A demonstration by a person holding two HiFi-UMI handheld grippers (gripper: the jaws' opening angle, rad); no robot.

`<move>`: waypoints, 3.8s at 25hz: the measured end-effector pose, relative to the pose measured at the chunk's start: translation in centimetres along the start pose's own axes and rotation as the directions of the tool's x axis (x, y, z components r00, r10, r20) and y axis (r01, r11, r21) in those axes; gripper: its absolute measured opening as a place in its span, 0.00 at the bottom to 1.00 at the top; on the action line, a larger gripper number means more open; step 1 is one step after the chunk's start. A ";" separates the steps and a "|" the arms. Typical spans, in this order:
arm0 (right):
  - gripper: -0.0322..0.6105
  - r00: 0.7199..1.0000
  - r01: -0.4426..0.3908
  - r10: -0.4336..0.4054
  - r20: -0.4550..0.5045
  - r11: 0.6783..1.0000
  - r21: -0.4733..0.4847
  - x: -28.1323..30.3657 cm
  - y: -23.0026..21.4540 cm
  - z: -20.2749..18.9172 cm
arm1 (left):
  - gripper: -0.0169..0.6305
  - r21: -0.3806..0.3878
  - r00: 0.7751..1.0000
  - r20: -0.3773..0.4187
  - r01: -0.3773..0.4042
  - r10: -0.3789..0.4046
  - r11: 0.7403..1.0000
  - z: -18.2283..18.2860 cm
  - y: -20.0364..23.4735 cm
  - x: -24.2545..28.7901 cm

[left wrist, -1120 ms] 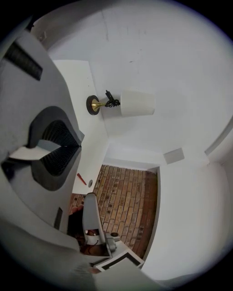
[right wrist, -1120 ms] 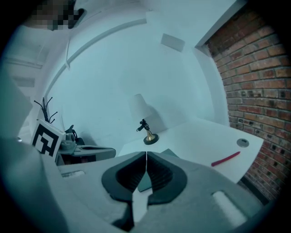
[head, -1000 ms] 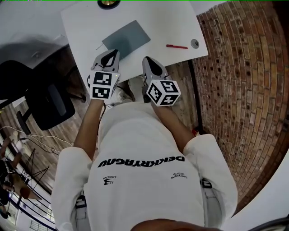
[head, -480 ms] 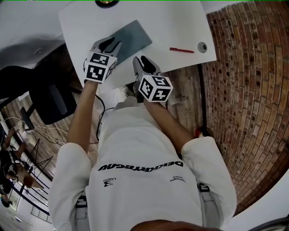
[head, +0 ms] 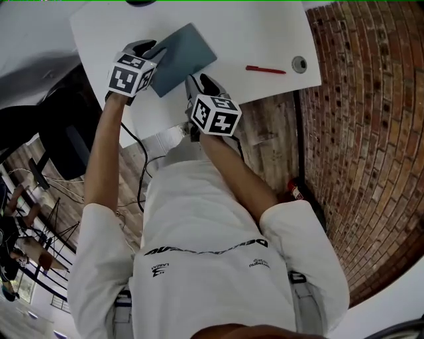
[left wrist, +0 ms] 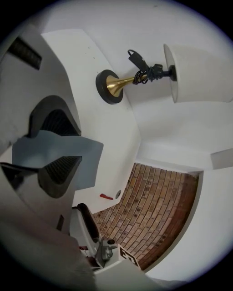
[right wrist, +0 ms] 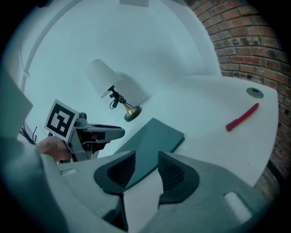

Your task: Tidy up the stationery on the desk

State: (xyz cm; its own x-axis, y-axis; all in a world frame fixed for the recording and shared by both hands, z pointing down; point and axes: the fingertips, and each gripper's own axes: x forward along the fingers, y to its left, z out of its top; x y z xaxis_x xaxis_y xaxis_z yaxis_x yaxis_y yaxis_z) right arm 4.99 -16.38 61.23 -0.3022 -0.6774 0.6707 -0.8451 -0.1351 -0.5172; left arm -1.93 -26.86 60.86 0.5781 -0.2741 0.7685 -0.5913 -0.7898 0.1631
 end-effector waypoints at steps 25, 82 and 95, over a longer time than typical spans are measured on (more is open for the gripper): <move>0.23 0.985 0.082 -0.070 -0.155 0.994 0.071 5.0 -2.7 -2.5 | 0.25 -0.094 0.939 -0.237 0.233 -0.249 0.968 -2.9 1.1 6.0; 0.19 0.946 -0.149 -0.034 -0.323 0.838 -0.525 6.3 -5.1 3.1 | 0.24 -0.618 0.993 -0.012 -0.101 0.120 0.780 -7.8 -5.8 1.8; 0.24 0.967 -0.136 -0.001 -0.257 0.845 -0.517 4.1 -5.5 5.3 | 0.21 -0.591 0.981 0.053 -0.119 0.185 0.798 -6.4 -5.3 -0.8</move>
State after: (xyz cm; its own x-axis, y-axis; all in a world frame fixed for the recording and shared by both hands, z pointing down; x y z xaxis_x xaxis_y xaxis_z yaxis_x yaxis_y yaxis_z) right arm 10.71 -22.28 64.02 -0.4042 -0.4691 0.7852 -0.9011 0.3516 -0.2538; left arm -2.86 -18.97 63.29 0.4876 -0.4447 0.7513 -0.8727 -0.2732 0.4047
